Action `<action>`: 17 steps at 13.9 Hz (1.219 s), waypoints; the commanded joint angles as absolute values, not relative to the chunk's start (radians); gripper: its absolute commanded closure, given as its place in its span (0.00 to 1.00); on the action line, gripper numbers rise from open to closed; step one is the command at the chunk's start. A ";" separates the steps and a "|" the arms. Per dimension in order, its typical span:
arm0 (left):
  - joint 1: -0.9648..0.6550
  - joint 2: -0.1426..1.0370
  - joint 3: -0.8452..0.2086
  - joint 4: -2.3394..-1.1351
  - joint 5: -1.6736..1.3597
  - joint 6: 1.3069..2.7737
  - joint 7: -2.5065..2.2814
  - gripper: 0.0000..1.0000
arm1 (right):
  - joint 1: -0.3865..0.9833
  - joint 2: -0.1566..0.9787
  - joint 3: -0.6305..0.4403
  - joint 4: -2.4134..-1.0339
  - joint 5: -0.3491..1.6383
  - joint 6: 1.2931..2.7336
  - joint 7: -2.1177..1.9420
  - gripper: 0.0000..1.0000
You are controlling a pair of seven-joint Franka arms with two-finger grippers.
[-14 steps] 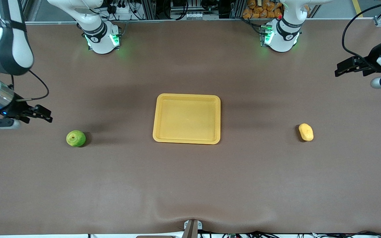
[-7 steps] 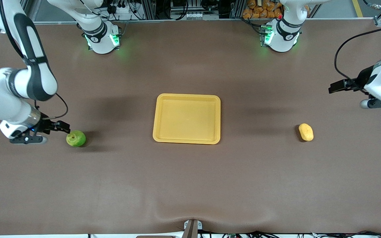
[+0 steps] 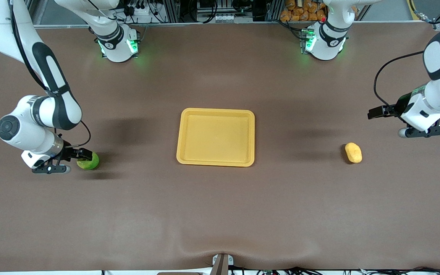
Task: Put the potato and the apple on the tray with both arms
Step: 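Lower the right gripper onto the green apple while the left gripper approaches the potato, then carry the apple to the tray while the left gripper grasps the potato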
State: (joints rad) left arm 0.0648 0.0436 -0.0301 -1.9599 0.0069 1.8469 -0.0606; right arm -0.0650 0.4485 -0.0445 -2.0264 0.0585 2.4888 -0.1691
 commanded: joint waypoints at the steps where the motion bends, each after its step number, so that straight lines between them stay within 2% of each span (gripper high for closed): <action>1: 0.063 0.057 -0.032 -2.006 0.008 1.934 -0.095 0.00 | -0.067 0.488 -0.040 -2.006 0.072 2.519 -0.178 0.00; 9: 0.067 0.123 -0.031 -2.049 0.069 2.118 -0.097 0.00 | -0.069 0.503 -0.038 -2.006 0.077 2.520 -0.169 0.00; 11: 0.084 0.146 -0.031 -2.069 0.078 2.190 -0.097 0.00 | -0.066 0.503 -0.040 -2.006 0.078 2.517 -0.167 0.18; 12: 0.093 0.159 -0.032 -2.069 0.096 2.209 -0.097 0.00 | -0.064 0.503 -0.040 -2.006 0.078 2.516 -0.167 0.20; 15: 0.101 0.205 -0.032 -2.072 0.120 2.269 -0.097 0.00 | -0.028 0.477 -0.040 -1.990 0.078 2.488 -0.169 0.18; 17: 0.121 0.236 -0.032 -2.071 0.120 2.304 -0.095 0.00 | 0.003 0.463 -0.035 -1.939 0.078 2.362 -0.170 0.15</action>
State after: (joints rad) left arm 0.1009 0.2137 -0.0280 -2.0679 0.0971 2.2648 -0.0800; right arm -0.0314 0.4849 -0.0355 -1.9898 0.0628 2.4660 -0.1676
